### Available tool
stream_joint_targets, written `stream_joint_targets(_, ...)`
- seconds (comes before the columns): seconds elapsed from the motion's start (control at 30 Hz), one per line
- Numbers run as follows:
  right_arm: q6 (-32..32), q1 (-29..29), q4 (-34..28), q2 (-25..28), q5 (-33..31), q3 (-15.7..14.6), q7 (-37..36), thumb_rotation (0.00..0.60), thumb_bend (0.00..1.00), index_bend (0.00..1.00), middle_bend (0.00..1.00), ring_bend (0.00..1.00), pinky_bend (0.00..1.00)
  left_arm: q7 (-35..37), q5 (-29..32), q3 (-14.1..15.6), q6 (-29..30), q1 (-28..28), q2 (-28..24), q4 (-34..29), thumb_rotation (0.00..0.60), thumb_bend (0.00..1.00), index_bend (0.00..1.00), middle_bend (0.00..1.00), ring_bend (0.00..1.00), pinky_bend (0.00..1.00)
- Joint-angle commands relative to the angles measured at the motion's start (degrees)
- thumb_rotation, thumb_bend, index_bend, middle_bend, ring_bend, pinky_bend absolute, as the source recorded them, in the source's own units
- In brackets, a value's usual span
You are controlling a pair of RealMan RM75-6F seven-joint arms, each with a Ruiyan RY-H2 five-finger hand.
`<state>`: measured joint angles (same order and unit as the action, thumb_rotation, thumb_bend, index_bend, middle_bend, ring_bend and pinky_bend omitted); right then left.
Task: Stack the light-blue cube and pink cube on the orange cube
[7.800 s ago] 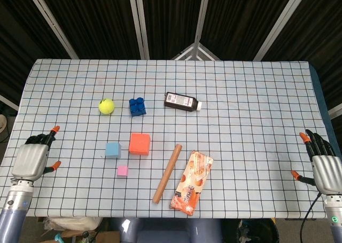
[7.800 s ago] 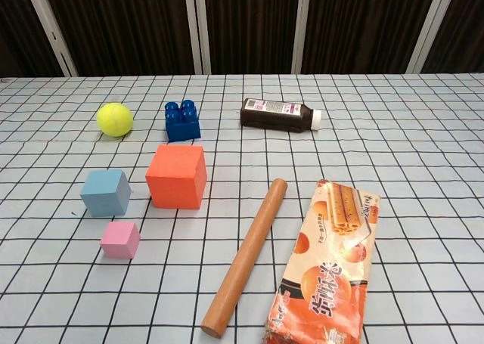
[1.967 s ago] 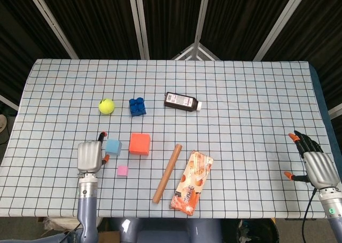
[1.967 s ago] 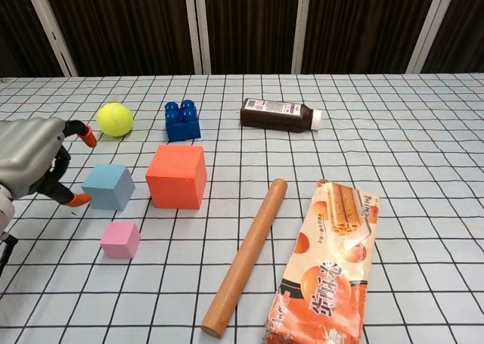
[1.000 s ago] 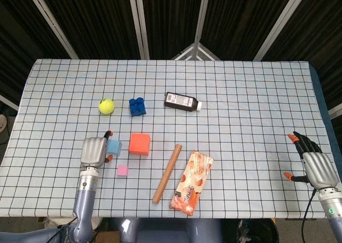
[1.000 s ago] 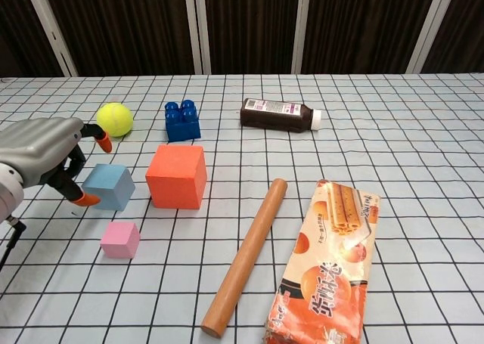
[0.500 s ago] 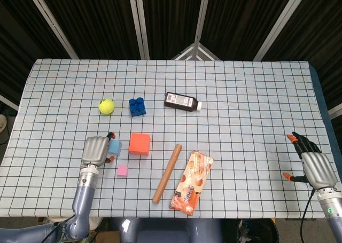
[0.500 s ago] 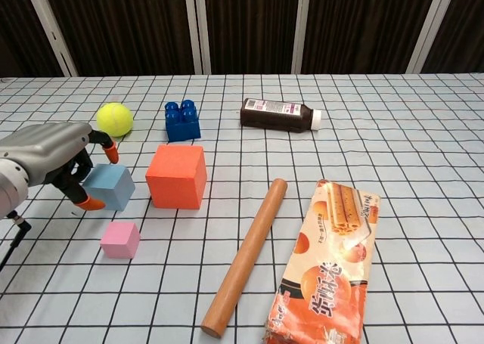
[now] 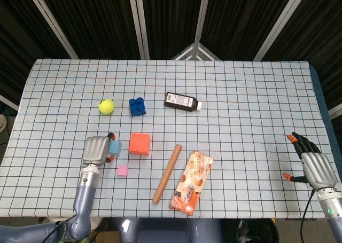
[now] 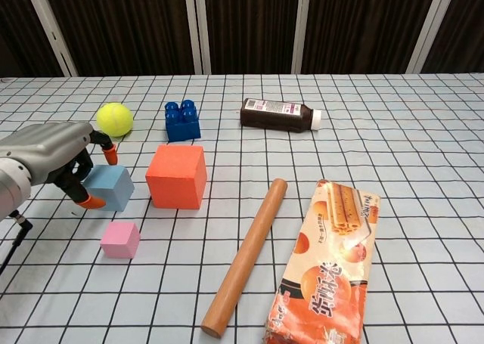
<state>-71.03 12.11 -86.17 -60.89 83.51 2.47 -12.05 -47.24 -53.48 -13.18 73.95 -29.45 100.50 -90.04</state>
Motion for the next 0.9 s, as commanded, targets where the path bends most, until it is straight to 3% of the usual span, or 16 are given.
stream_joint_targets(0.03,0.03,-0.01,-0.06,0.01,-0.08,0.01,0.06,0.6,0.13,0.0,0.01,0.06,0.14,-0.03,0.27,0.06,0.2,-0.15,0.01,0.02,0.6,0.21,0.36,0.84,0.8,0.85)
stream_joint_targets(0.33,0.24,0.05,-0.28,0.06,-0.07,-0.14,0.38,0.6,0.13,0.0,0.01,0.06,0.14,-1.37,2.13,-0.33,1.8,-0.68,0.35,0.33,0.6,0.21,0.34,0.84,0.8,0.85)
stream_joint_targets(0.9,0.63,-0.02,-0.45,0.3,-0.42,-0.28,0.22,0.6,0.13,0.0,0.01,0.06,0.14,-1.51,5.46,-0.66,-1.32,-3.55,-0.08,1.08,0.6,0.25,0.38,0.84,0.81,0.85)
